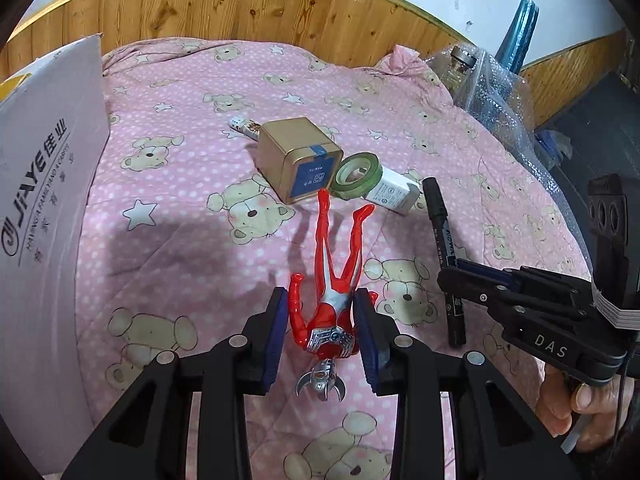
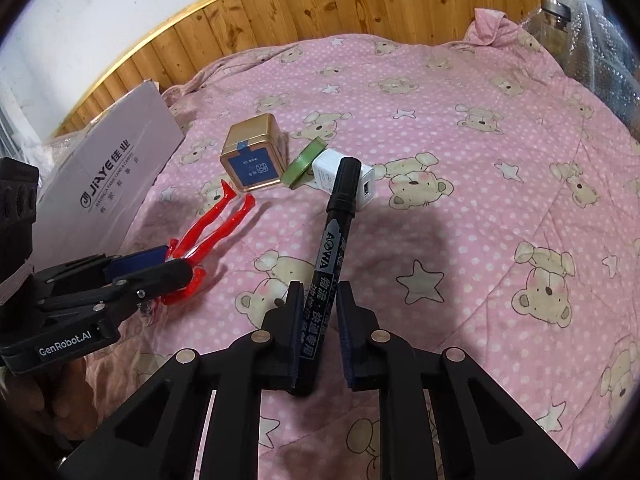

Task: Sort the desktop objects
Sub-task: 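Grasp the black marker with the right gripper while the left grasps the red figure, then carry the red figure and black marker into the white box and release both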

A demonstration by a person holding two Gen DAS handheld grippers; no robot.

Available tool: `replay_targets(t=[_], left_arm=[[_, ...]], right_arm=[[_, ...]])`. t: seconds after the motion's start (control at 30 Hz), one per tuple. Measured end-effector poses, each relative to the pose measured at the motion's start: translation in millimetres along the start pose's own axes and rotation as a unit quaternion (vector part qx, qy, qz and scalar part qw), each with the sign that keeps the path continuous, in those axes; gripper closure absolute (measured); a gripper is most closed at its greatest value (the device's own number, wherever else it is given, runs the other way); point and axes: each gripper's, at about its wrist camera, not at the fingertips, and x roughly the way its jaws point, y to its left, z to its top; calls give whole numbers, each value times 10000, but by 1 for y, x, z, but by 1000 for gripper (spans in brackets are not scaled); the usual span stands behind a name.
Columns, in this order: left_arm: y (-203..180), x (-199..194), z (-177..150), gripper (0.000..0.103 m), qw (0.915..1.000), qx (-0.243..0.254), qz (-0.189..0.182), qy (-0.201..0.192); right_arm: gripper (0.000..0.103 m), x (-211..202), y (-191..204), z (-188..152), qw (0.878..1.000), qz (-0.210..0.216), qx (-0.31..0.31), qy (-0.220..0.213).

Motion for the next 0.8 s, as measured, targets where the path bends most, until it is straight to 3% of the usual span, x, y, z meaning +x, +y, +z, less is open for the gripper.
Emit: replay_targets(t=[0.27,0.57,0.7,0.8], left_arm=[[-1,-10,-7,69,10000,-54,-14,-3],[13,-27,-18,69,9996,-285,-15,-55],[17,-26,-24,68,9996,-260,-55,51],[17,-21,-28,67,9997,-237,45,93]], right_arm=[[89,-9,12,-7,9998,192,-46,-4],[89,-15,-2,-20,9991,330,266,36],[81,-16,-8,-23,9989,277,365,19],[67,-16,-12,-23,9985,289,455,-18]])
